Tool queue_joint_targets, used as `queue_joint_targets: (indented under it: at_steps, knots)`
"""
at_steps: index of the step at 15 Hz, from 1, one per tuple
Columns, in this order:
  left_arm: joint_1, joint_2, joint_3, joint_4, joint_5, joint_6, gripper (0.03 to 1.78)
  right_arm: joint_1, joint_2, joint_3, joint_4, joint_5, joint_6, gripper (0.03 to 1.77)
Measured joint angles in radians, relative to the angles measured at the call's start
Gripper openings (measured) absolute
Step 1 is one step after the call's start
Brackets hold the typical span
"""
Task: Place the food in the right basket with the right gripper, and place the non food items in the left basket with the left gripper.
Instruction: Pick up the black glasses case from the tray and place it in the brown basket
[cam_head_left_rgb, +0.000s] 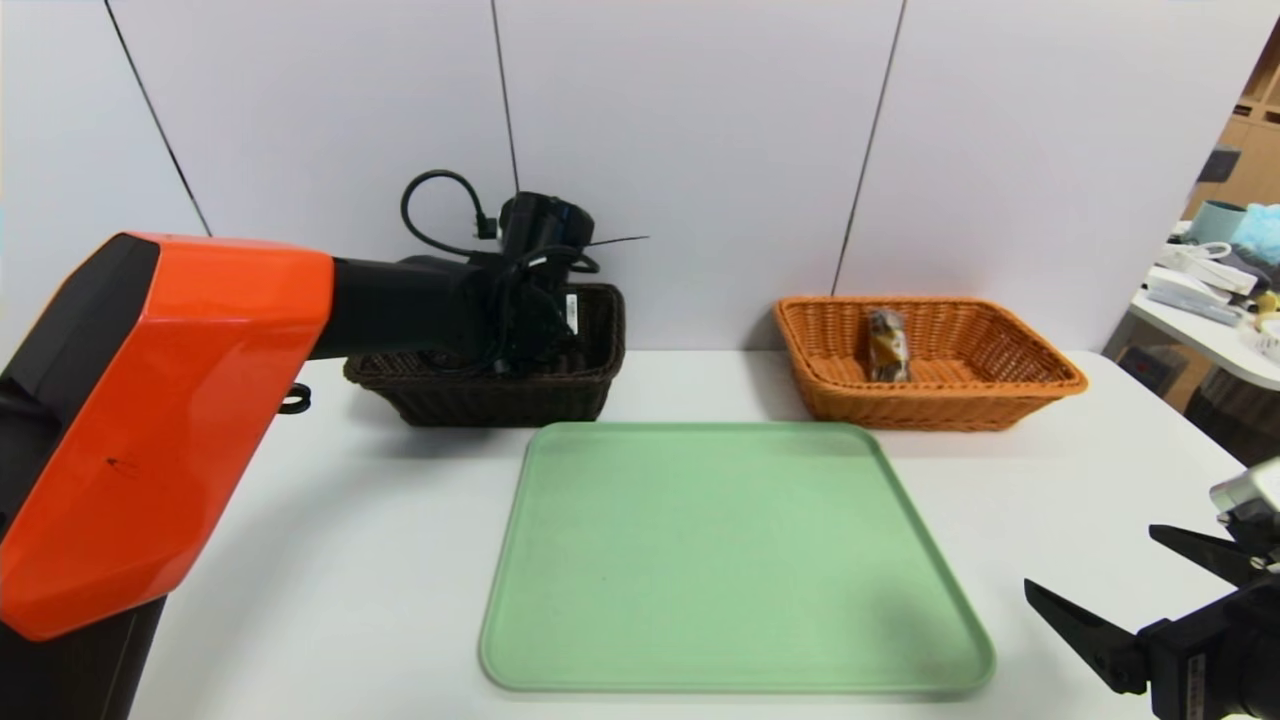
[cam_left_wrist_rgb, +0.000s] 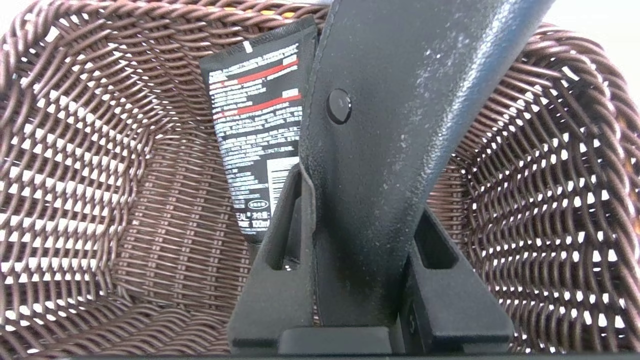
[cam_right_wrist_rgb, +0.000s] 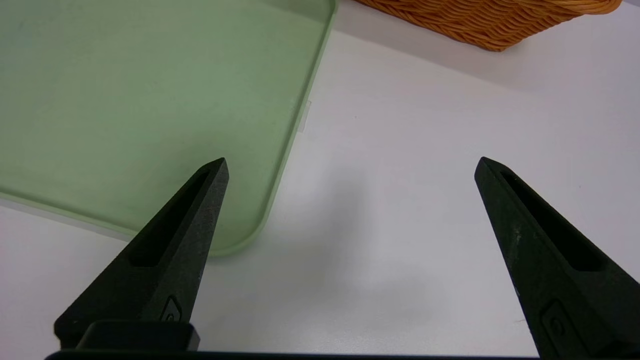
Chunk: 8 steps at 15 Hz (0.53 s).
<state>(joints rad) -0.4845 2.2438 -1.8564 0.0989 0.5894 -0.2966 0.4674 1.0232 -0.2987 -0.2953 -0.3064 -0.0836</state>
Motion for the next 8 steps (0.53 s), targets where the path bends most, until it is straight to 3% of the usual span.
queue_joint_targets:
  at_steps: [3, 8]
  knots:
    - [-0.001, -0.003, 0.028, -0.046, 0.001, 0.0, 0.91, 0.0, 0.001, 0.0, 0.0, 0.0, 0.0, 1.7]
    - [-0.002, -0.017, 0.055, -0.063, 0.002, 0.007, 1.29, 0.002, 0.002, 0.0, 0.0, 0.0, -0.001, 1.7]
